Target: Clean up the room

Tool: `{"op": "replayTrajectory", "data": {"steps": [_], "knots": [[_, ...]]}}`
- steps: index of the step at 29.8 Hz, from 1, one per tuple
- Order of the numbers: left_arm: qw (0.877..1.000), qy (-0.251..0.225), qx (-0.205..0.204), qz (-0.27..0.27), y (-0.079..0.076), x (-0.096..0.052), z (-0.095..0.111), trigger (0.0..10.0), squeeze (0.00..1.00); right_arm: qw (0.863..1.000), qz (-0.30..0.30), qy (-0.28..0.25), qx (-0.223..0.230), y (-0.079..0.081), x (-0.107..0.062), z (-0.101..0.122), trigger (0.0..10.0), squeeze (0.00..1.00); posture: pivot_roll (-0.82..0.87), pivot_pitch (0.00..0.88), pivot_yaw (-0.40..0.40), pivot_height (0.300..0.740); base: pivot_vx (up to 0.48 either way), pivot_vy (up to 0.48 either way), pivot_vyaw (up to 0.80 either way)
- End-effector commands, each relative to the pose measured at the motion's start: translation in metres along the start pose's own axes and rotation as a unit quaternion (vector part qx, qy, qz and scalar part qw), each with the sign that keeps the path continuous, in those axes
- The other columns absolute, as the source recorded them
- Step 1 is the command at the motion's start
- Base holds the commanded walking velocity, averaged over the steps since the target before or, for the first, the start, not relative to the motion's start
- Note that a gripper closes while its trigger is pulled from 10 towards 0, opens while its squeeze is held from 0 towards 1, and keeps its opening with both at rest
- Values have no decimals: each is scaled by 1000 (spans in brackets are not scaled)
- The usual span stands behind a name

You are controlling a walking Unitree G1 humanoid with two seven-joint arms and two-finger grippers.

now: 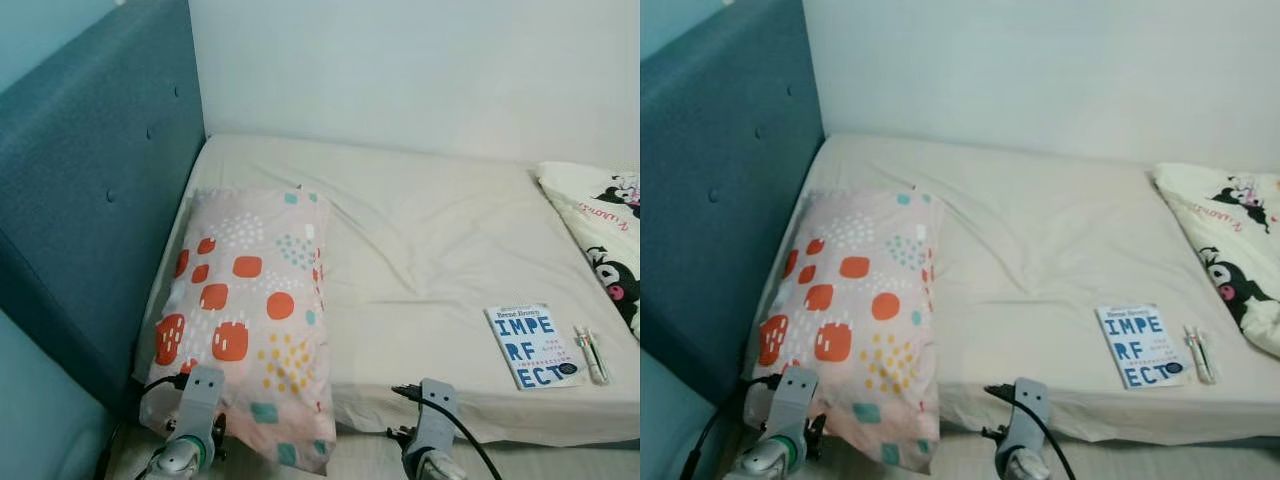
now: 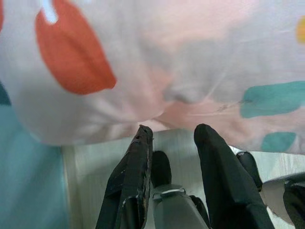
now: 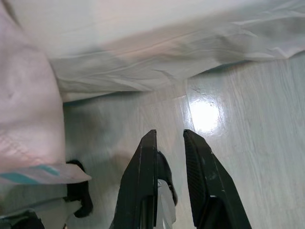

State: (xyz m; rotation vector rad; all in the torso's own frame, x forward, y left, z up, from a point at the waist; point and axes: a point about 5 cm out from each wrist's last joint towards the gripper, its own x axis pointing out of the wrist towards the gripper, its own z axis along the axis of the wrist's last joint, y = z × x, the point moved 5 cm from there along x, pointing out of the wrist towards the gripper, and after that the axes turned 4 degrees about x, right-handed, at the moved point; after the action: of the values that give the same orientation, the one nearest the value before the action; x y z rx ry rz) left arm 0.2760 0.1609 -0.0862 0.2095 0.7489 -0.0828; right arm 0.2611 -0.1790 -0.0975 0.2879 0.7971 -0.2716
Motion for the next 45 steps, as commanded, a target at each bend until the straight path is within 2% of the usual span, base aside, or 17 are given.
{"op": "replayTrajectory", "data": {"steps": [1,8,11,15,19,20,22,23,25,29,30,32,33,34,36,41,45], "knots": [[1000,9,8,-4,-1,-1,-5,10000,0,1000,-14,9,8,-10,-2,-8,10000,0,62,0,16,740,0,0,0],[1000,12,-3,6,4,-1,-8,10000,0,999,-36,17,31,-22,-4,-17,10000,0,73,0,11,740,0,0,0],[1000,16,8,4,3,-2,-10,10000,0,999,-36,16,30,-23,-4,-17,10000,0,68,0,8,740,0,0,0],[997,-2,73,-8,0,0,0,10000,0,999,-42,0,30,-30,-2,-5,10000,0,68,0,62,740,0,0,0],[994,-5,107,-18,0,0,2,10000,0,998,-45,-14,44,-32,-1,4,10000,0,94,0,76,740,0,0,0],[993,-4,114,-20,1,0,2,10000,0,998,-41,-23,41,-30,0,10,10000,0,97,0,79,740,0,0,0],[993,-7,121,-17,3,0,4,10000,0,999,-22,-33,2,-22,0,16,10000,0,91,0,75,740,0,0,0],[993,-8,119,-14,4,0,5,10000,0,999,-18,-35,-8,-19,1,17,10000,0,91,0,75,740,0,0,0],[993,-16,113,-6,8,1,10,10000,0,999,-18,-39,6,-19,0,19,10000,0,126,9,55,740,0,0,0],[996,-56,75,-8,2,2,29,10000,0,998,-16,-40,36,-17,0,17,10000,0,102,14,23,740,0,0,0],[998,-60,22,8,3,2,31,10000,0,999,-15,-28,34,-13,0,10,10000,0,81,35,12,740,0,0,0],[999,-51,-9,9,2,2,27,10000,0,999,-16,-19,31,-12,-1,4,10000,0,65,47,21,740,0,0,0],[999,-51,-9,9,2,2,27,10000,0,999,-16,-19,31,-12,-1,4,10000,0,65,47,21,740,0,0,0],[999,-28,42,2,-1,1,14,10000,0,1000,-12,-15,5,-11,-1,3,10000,0,63,34,25,740,0,0,0],[997,-27,76,3,-1,2,14,10000,0,1000,-4,-21,-18,-9,0,6,10000,0,55,18,27,740,0,0,0],[996,-57,61,5,1,3,35,10000,0,999,18,-37,-32,-4,1,20,10000,0,24,12,19,740,0,0,0],[997,-38,35,56,22,3,26,10000,0,999,10,-49,3,-3,1,26,10000,0,36,6,16,740,0,0,0]]}}
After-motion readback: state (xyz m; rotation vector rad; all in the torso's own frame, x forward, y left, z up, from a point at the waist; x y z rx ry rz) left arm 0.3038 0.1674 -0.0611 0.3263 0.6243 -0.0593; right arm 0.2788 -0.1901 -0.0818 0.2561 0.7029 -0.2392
